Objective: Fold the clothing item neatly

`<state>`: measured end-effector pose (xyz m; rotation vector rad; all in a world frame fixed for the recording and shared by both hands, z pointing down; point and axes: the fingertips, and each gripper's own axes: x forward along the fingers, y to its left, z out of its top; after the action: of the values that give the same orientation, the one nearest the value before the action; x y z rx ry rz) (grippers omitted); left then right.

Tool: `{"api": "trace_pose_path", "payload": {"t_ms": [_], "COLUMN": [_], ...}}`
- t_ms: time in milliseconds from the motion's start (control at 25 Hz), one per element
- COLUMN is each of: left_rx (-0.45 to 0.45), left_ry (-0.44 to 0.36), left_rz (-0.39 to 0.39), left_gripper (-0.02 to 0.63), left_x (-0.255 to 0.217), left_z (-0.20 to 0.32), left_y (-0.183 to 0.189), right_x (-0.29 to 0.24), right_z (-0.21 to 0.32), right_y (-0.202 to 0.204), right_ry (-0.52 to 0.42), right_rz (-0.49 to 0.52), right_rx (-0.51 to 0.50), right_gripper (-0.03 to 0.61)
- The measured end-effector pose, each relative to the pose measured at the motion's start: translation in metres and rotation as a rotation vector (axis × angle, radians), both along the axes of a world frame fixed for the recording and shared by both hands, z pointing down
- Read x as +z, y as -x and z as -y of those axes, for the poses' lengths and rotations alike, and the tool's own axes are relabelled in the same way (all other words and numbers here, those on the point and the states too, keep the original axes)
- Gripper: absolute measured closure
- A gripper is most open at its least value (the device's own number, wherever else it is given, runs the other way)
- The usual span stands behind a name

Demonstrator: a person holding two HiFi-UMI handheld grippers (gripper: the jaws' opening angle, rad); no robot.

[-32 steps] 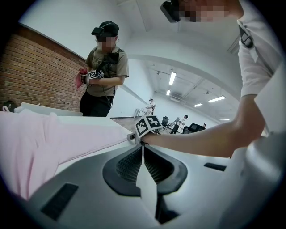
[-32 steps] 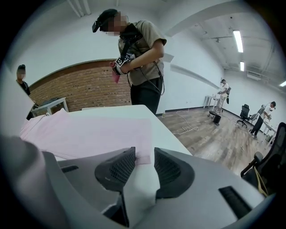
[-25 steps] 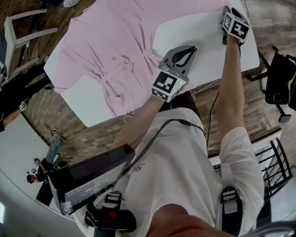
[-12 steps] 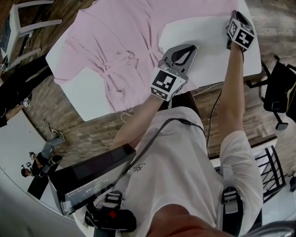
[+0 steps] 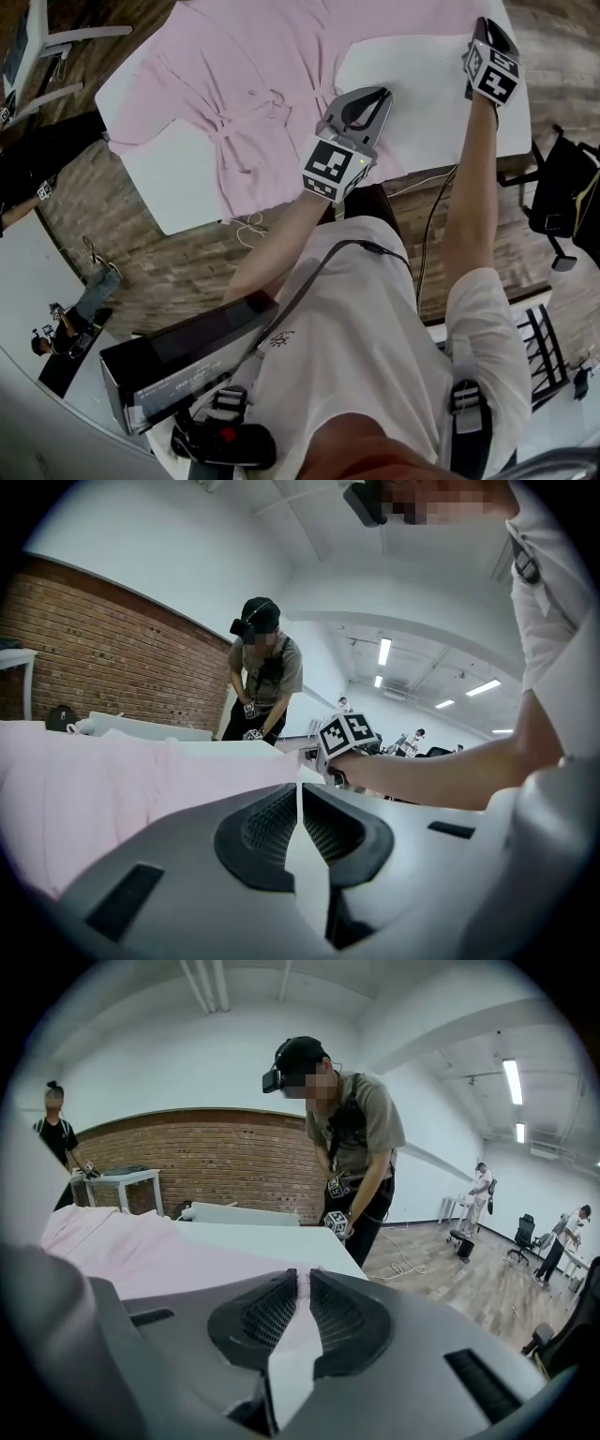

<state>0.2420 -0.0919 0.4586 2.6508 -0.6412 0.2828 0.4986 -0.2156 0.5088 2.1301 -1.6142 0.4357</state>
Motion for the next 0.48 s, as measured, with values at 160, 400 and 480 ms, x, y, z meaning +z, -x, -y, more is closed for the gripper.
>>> {"api": "trace_pose_path", "payload": {"t_ms": [160, 400, 480], "left_rx": [-0.007, -0.029, -0.040], "left_ry": [-0.007, -0.014, -0.015], "left_rz": [-0.001, -0.009, -0.011], "left_gripper": [0.612, 0.612, 0.612], "left_x": [-0.005, -0.016, -0.016], "left_z": [-0.004, 0.002, 0.004], "left_y": [0.007, 0.027, 0.034], "right_x": [-0.010, -0.030, -0.033], "right_z": [0.001, 0.016, 0.022], "right_y": [0.010, 0.048, 0.064], "right_ry": [-0.011, -0.035, -0.038], "right_rz": [-0.029, -0.059, -0.068], "right_rx": [-0.031, -0.103, -0.132], "right_gripper": [0.531, 0.531, 0.531]}}
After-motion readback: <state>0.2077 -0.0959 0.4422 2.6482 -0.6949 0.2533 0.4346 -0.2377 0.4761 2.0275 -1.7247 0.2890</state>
